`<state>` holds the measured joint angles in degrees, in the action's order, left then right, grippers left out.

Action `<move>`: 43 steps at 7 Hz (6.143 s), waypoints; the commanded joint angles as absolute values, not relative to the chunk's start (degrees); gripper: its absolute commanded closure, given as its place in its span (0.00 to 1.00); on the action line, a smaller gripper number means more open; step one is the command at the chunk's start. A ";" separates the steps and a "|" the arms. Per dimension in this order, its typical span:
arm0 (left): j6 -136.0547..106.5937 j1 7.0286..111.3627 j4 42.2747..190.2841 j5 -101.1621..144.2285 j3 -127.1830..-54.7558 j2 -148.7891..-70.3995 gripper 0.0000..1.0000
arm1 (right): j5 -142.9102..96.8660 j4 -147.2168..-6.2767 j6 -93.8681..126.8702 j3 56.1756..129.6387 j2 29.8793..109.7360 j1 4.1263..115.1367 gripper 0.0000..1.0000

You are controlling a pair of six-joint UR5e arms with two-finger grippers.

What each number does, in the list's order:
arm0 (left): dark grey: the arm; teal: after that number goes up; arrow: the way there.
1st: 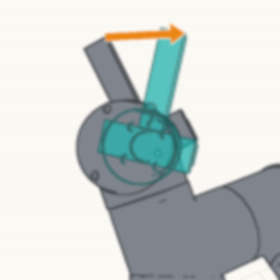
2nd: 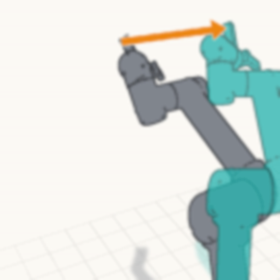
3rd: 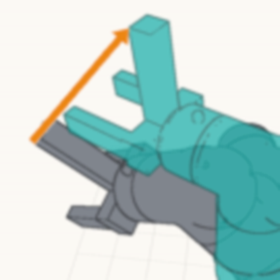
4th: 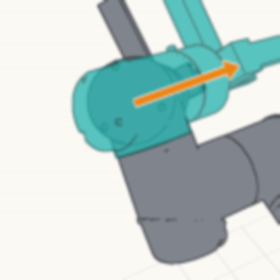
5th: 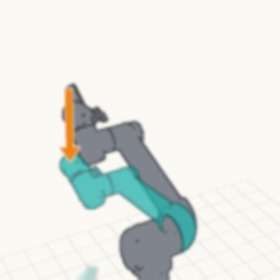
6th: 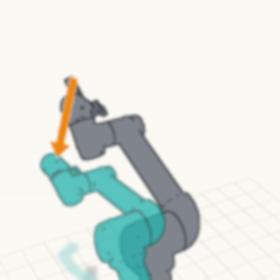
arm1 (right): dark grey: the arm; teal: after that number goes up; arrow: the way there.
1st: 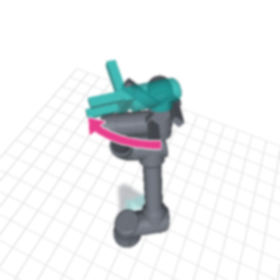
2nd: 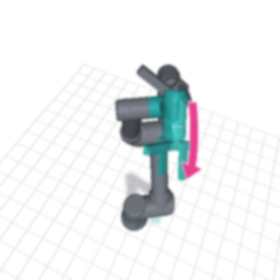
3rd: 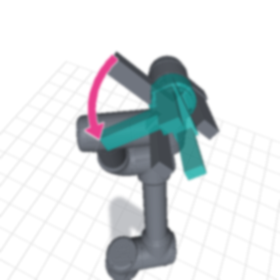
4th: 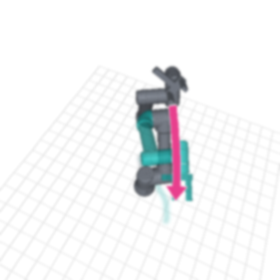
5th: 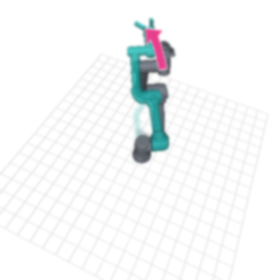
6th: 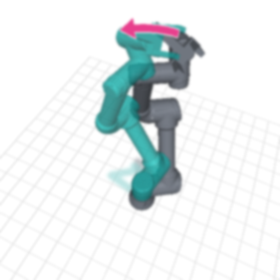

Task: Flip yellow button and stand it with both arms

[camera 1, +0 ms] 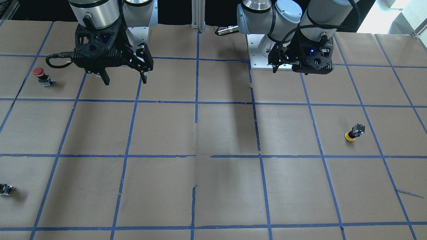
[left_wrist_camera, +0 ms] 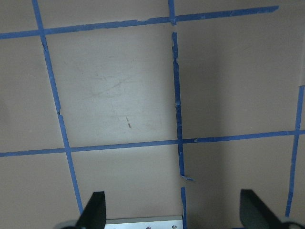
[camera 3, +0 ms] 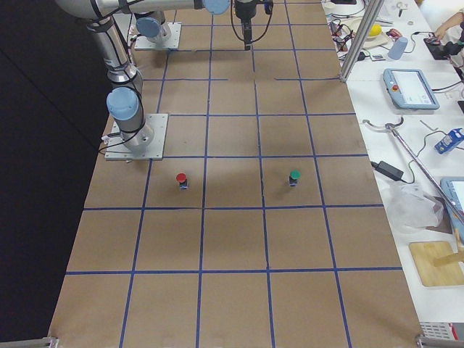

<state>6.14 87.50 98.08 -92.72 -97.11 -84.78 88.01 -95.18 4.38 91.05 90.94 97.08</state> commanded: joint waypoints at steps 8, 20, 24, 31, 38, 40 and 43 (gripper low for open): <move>29.57 61.91 97.47 -92.90 -97.12 -89.63 0.00 | 88.15 -95.01 4.39 91.05 91.05 97.21 0.00; 62.49 51.15 51.25 -97.91 -114.26 -103.34 0.01 | 88.16 -94.66 4.39 91.05 91.05 96.95 0.00; 62.49 51.15 51.50 -95.98 -114.87 -104.76 0.13 | 88.24 -94.57 4.31 91.05 91.05 97.21 0.00; 57.60 51.76 54.30 -96.24 -112.60 -104.16 1.00 | 88.24 -94.48 4.40 91.05 91.14 96.95 0.00; 5.06 72.66 111.33 -51.68 -87.80 -102.39 1.00 | 74.50 -77.38 2.47 90.70 95.62 73.26 0.00; -2.34 78.90 113.38 -32.08 -90.07 -102.65 1.00 | 63.51 -66.42 1.85 90.88 95.62 65.43 0.00; -4.13 85.24 113.12 -8.93 -98.77 -102.39 1.00 | 37.88 -57.50 2.11 91.66 95.45 63.54 0.00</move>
